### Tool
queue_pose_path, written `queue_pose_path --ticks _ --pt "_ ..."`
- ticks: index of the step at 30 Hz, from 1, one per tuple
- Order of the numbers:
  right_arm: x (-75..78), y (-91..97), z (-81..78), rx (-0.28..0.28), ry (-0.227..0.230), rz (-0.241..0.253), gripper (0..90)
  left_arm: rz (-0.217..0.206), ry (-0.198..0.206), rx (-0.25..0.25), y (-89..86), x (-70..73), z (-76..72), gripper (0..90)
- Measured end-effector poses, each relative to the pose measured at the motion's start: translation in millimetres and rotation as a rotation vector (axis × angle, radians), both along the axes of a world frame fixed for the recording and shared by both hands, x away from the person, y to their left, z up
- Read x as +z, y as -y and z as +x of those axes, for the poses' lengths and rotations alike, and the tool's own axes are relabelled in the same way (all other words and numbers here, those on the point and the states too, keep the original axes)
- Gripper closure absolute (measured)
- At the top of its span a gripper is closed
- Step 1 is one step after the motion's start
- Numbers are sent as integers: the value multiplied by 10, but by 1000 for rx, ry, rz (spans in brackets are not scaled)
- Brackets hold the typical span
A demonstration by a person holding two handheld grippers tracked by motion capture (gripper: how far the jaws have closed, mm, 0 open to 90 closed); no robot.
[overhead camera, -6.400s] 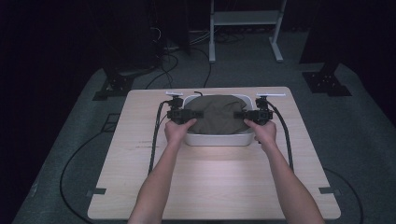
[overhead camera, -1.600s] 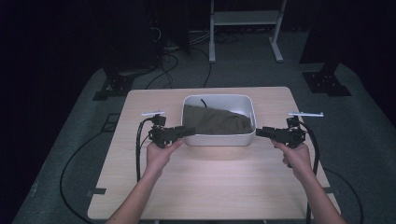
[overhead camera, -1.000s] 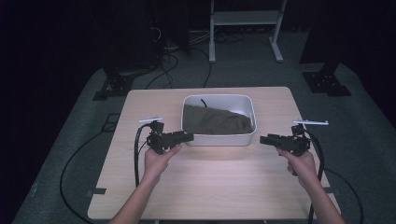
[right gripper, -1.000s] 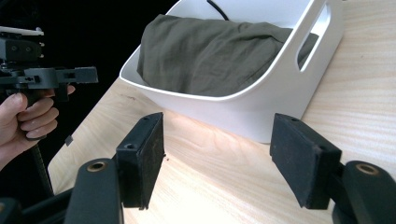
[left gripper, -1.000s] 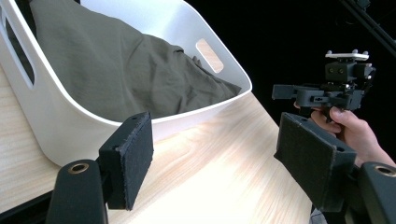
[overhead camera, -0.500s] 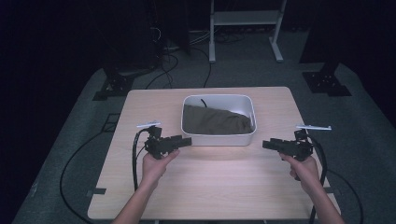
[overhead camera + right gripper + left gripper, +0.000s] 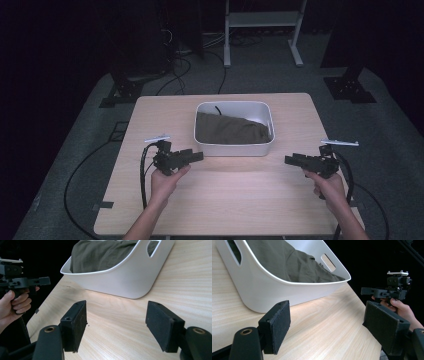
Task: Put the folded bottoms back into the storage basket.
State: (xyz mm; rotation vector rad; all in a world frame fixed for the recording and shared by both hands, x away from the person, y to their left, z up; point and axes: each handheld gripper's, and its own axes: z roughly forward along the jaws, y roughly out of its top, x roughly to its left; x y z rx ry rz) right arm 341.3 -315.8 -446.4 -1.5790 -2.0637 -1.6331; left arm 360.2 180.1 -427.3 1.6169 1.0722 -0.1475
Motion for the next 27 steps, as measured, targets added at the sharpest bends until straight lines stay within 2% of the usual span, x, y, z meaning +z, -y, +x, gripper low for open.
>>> queue_pose_path --ticks 5,12,16,27 --pt "-29 41 -41 -9 3 4 327 7 -2 5 -45 -46 -36 198" --pt "-118 95 -95 -14 -8 4 325 -14 -13 26 -122 -115 -93 191" --pt "-162 125 -126 -20 -19 -2 320 3 -10 18 -145 -145 -123 190" --pt "-246 218 -247 -34 -16 5 320 -6 -10 31 -201 -224 -199 185"
